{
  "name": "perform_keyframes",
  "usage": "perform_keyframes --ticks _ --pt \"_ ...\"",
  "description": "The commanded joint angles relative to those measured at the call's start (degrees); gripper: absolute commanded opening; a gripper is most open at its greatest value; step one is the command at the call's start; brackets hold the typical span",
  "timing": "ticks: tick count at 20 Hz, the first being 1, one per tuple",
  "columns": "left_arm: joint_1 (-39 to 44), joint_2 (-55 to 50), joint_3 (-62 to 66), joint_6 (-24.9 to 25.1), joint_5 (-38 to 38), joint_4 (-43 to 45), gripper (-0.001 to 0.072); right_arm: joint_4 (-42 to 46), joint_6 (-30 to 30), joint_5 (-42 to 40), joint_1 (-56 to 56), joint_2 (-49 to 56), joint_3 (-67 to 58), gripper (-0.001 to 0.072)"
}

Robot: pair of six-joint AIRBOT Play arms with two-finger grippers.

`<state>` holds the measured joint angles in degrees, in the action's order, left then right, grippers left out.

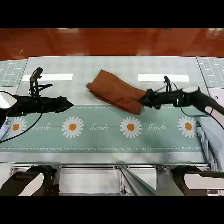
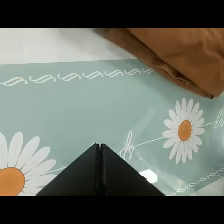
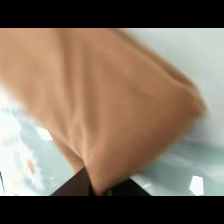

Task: Fold the shirts.

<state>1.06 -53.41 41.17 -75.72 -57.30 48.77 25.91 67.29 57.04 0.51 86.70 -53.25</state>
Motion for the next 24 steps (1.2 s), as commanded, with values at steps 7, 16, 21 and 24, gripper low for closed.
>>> perform_keyframes --ticks 7,16,21,24 --pt "0.0 0.0 0.0 -1.8 4.2 0.0 0.0019 30.1 20.7 19.6 1.0 0.6 -45.1 0.0029" --pt "0.0 0.0 0.0 -2.1 4.3 -0.2 0.0019 32.8 24.2 37.6 -26.8 -7.6 -55.4 0.0029" --pt "0.0 0.0 0.0 -2.1 4.4 -0.2 0.0019 29.6 24.0 41.9 -46.7 -11.3 -55.4 0.0028" --pt "0.0 0.0 0.0 -2.1 4.4 -0.2 0.0019 28.8 24.0 43.5 -54.8 -12.1 -55.4 0.0029"
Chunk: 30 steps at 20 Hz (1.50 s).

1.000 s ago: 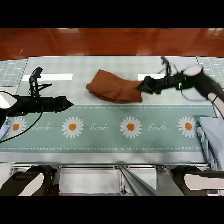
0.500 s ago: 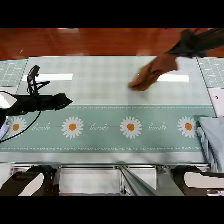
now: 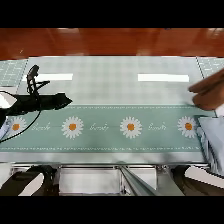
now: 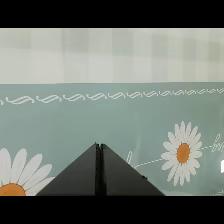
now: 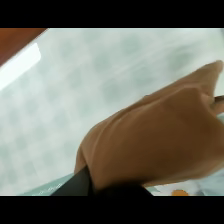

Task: Fold the shirts.

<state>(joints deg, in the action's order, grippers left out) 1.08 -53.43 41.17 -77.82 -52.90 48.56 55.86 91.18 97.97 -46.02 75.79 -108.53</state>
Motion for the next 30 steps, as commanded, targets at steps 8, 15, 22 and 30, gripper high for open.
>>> perform_keyframes --ticks 8,15,22,30 --pt "0.0 0.0 0.0 0.2 7.9 0.0 0.002 21.3 -0.2 8.2 -16.4 -6.6 8.2 0.0029" --pt "0.0 -0.6 0.0 0.2 19.6 0.0 0.0019 44.0 2.3 5.8 -26.7 -22.5 40.4 0.003" --pt "0.0 -4.9 0.3 0.3 21.7 0.0 0.0019 48.4 4.7 4.5 -27.3 -24.3 50.2 0.0405" --pt "-6.2 -6.5 24.8 4.3 12.3 0.0 0.0019 -8.0 -0.6 -24.5 -8.3 -17.5 31.4 0.0029"
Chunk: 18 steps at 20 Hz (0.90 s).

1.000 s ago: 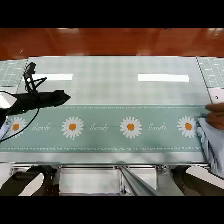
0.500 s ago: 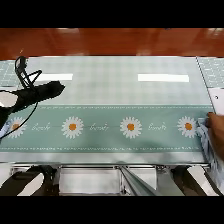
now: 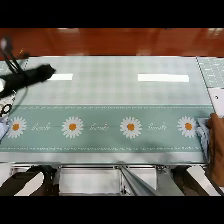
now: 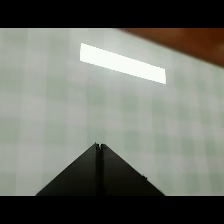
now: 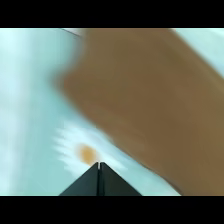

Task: Fold the shirts.

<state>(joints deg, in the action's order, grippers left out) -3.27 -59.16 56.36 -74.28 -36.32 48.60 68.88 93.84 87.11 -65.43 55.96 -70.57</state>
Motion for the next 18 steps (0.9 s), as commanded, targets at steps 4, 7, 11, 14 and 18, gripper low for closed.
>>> perform_keyframes --ticks 4,7,11,14,18 --pt "3.2 -9.5 23.1 -1.8 -16.7 3.3 0.0018 -8.0 -5.4 -24.3 54.1 11.7 -16.0 0.0029" --pt "7.3 -17.1 24.2 -12.8 -29.7 21.9 0.0019 15.3 2.5 -18.4 75.8 23.3 -17.7 0.0029" --pt "4.6 -13.8 12.0 -15.9 -27.1 25.2 0.0019 26.8 7.8 -8.1 79.0 31.1 -15.6 0.0029" --pt "3.3 -12.5 6.3 -15.4 -22.4 25.1 0.0019 25.9 8.8 -10.6 76.9 31.2 -15.1 0.003" --pt "3.2 -12.6 6.9 -15.3 -22.4 25.0 0.0019 26.0 8.8 -11.2 76.6 31.2 -12.0 0.003"
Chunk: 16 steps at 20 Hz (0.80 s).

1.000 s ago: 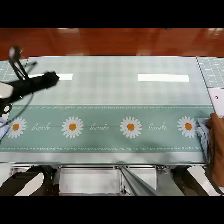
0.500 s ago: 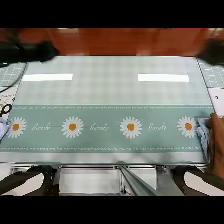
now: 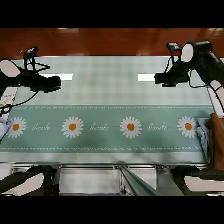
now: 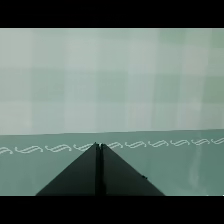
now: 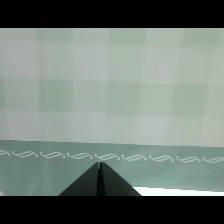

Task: Fold the shirts.

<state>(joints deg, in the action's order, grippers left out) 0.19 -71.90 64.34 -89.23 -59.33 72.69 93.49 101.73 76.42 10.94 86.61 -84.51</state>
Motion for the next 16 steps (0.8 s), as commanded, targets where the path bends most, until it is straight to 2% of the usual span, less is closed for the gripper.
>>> perform_keyframes --ticks 1,5,8,16 --pt "-0.3 0.1 -1.1 -0.4 0.6 0.9 0.0019 1.3 1.2 -1.4 0.2 0.5 3.3 0.003" --pt "-0.3 0.1 -1.1 1.8 0.9 1.2 0.0019 -1.7 3.1 -8.3 0.3 0.5 9.5 0.003" --pt "-0.2 -1.4 -1.1 0.0 0.9 2.4 0.0018 -2.3 5.0 -13.7 0.4 0.0 12.7 0.003" --pt "5.2 -4.7 -1.1 0.1 3.9 2.4 0.0019 0.6 4.7 -14.3 0.2 -2.9 14.6 0.003"
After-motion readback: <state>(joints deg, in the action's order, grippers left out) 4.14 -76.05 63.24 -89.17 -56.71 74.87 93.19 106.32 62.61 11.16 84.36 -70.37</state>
